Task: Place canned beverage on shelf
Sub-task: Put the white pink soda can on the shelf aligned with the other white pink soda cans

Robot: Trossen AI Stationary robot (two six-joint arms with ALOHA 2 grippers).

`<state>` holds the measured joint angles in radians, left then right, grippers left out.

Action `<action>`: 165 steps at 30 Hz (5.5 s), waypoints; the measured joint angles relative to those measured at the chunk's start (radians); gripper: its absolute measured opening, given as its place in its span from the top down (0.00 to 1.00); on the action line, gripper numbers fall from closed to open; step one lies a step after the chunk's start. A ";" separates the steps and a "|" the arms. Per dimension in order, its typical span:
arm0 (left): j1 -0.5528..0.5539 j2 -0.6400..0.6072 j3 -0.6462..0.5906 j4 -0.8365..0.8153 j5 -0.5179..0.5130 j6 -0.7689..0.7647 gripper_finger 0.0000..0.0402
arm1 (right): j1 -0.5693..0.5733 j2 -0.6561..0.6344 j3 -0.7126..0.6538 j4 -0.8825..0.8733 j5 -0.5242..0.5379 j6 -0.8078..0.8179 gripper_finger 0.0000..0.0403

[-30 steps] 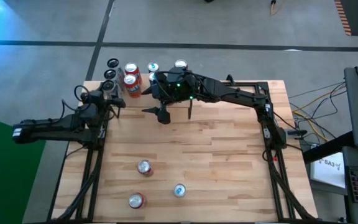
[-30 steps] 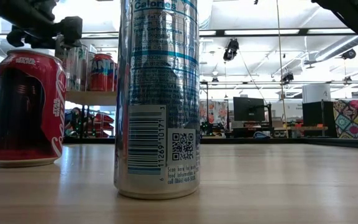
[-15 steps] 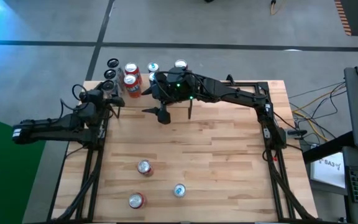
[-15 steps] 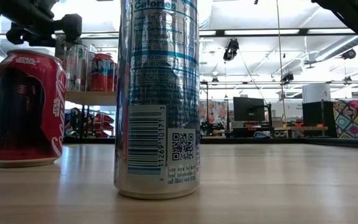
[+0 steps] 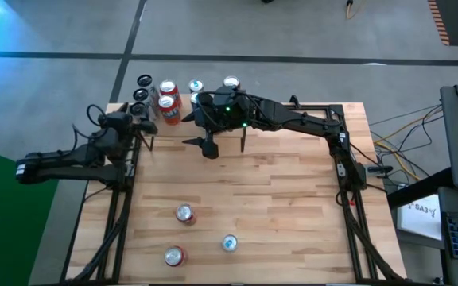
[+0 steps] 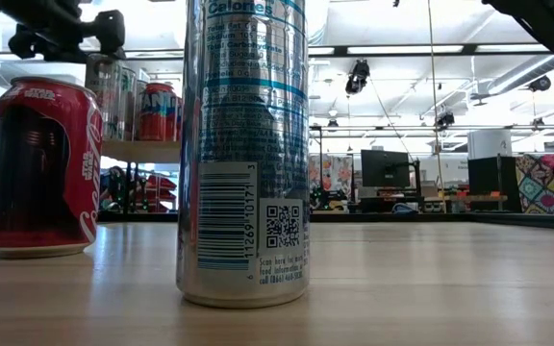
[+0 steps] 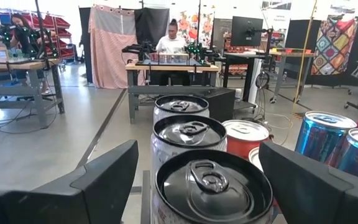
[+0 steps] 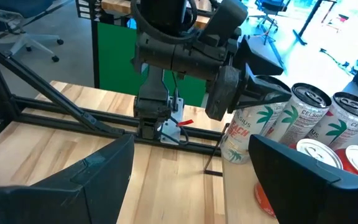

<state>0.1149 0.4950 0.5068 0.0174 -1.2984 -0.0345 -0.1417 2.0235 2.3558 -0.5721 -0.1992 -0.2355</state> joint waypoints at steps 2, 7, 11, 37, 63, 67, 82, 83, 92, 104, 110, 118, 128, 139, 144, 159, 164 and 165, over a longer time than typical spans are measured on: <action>0.000 0.000 0.011 -0.015 0.001 0.000 0.20 | 0.000 0.000 0.000 0.000 0.000 0.000 0.24; 0.000 0.001 0.044 -0.019 0.002 0.010 0.20 | 0.000 0.000 0.000 0.000 0.000 0.000 0.24; 0.000 0.000 0.078 -0.019 0.035 0.048 0.20 | 0.000 -0.004 0.000 0.000 0.000 0.001 0.24; -0.196 0.256 0.493 -0.688 0.497 -0.183 0.48 | 0.033 -0.096 -0.001 -0.297 0.070 -0.010 0.30; -0.252 0.374 0.848 -1.588 0.555 -0.813 1.00 | 0.023 -0.183 -0.007 -0.504 0.071 -0.028 0.91; -0.234 0.363 0.870 -1.588 0.525 -0.793 1.00 | 0.010 -0.187 -0.007 -0.493 0.064 -0.074 0.96; -0.171 0.345 0.812 -1.588 0.550 -0.576 1.00 | -0.173 -0.163 -0.248 0.081 -0.145 -0.150 0.98; -0.171 0.346 0.796 -1.588 0.558 -0.550 1.00 | -0.178 -0.163 -0.278 0.136 -0.144 -0.150 0.98; -0.171 0.313 0.656 -1.588 0.622 -0.494 1.00 | -0.175 -0.162 -0.384 0.393 -0.150 -0.222 0.98; -0.171 0.220 0.591 -1.493 0.495 -0.364 1.00 | -0.165 -0.111 -0.478 0.683 -0.172 -0.126 0.98; -0.171 0.201 0.589 -1.439 0.493 -0.316 1.00 | -0.157 -0.032 -0.410 0.683 -0.173 -0.092 0.98; -0.171 0.156 0.550 -1.439 0.467 -0.305 1.00 | -0.153 0.067 -0.308 0.689 -0.167 -0.056 0.98; -0.171 0.140 0.546 -1.375 0.440 -0.262 1.00 | -0.148 0.140 -0.185 0.655 -0.165 -0.038 0.98; -0.171 0.138 0.544 -1.348 0.391 -0.262 1.00 | -0.146 0.140 -0.171 0.575 -0.140 -0.090 0.98; -0.171 0.138 0.544 -1.342 0.399 -0.262 1.00 | -0.146 0.139 -0.171 0.550 -0.140 -0.108 0.98; -0.171 0.112 0.544 -1.342 0.363 -0.262 1.00 | -0.146 0.137 -0.171 0.545 -0.140 -0.124 0.98; -0.171 0.097 0.544 -1.341 0.363 -0.267 1.00 | -0.146 0.137 -0.171 0.546 -0.140 -0.124 0.98; -0.171 0.096 0.544 -1.339 0.362 -0.269 1.00 | -0.146 0.137 -0.171 0.545 -0.140 -0.124 0.98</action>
<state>-0.0559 0.5909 1.0504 -1.3213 -0.9360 -0.3038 -0.2882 2.1601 2.1849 -0.0269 -0.3393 -0.3592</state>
